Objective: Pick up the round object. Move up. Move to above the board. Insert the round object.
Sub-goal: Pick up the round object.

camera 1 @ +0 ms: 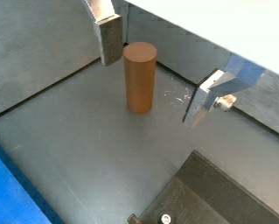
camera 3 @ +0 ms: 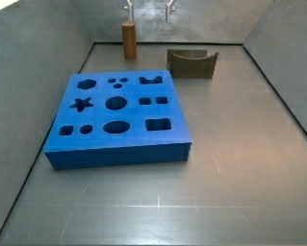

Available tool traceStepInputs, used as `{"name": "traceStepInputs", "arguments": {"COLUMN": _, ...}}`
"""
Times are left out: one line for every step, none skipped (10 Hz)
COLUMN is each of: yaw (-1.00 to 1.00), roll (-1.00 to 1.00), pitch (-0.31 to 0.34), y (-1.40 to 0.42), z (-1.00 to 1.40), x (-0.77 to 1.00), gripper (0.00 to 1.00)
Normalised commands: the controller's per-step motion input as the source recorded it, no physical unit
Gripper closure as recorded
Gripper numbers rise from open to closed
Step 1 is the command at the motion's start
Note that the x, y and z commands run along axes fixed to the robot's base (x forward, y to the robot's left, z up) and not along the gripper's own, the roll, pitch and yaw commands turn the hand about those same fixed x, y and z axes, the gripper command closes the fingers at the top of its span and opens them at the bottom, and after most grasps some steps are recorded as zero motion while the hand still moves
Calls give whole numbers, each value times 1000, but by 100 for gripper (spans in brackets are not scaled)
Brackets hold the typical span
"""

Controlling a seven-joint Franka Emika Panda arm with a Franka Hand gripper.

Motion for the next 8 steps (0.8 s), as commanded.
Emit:
{"name": "traceStepInputs", "arguments": {"yaw": 0, "roll": 0, "pitch": 0, "y": 51, "z": -31, "x": -340, "gripper": 0}}
{"name": "traceStepInputs", "arguments": {"yaw": -380, "roll": 51, "pitch": 0, "y": -71, "z": -51, "x": -754, "gripper": 0}}
{"name": "traceStepInputs", "arguments": {"yaw": -397, "roll": 0, "pitch": 0, "y": 0, "z": -97, "x": -729, "gripper": 0}}
{"name": "traceStepInputs", "arguments": {"yaw": 17, "roll": 0, "pitch": 0, "y": 46, "z": 0, "x": 0, "gripper": 0}}
{"name": "traceStepInputs", "arguments": {"yaw": -114, "roll": -11, "pitch": -137, "y": 46, "z": -203, "x": -791, "gripper": 0}}
{"name": "traceStepInputs", "arguments": {"yaw": -66, "roll": -151, "pitch": -243, "y": 343, "z": -414, "x": -1000, "gripper": 0}}
{"name": "traceStepInputs", "arguments": {"yaw": 11, "roll": -280, "pitch": -306, "y": 686, "z": -414, "x": -711, "gripper": 0}}
{"name": "traceStepInputs", "arguments": {"yaw": 66, "roll": -457, "pitch": -320, "y": 774, "z": -314, "x": -357, "gripper": 0}}
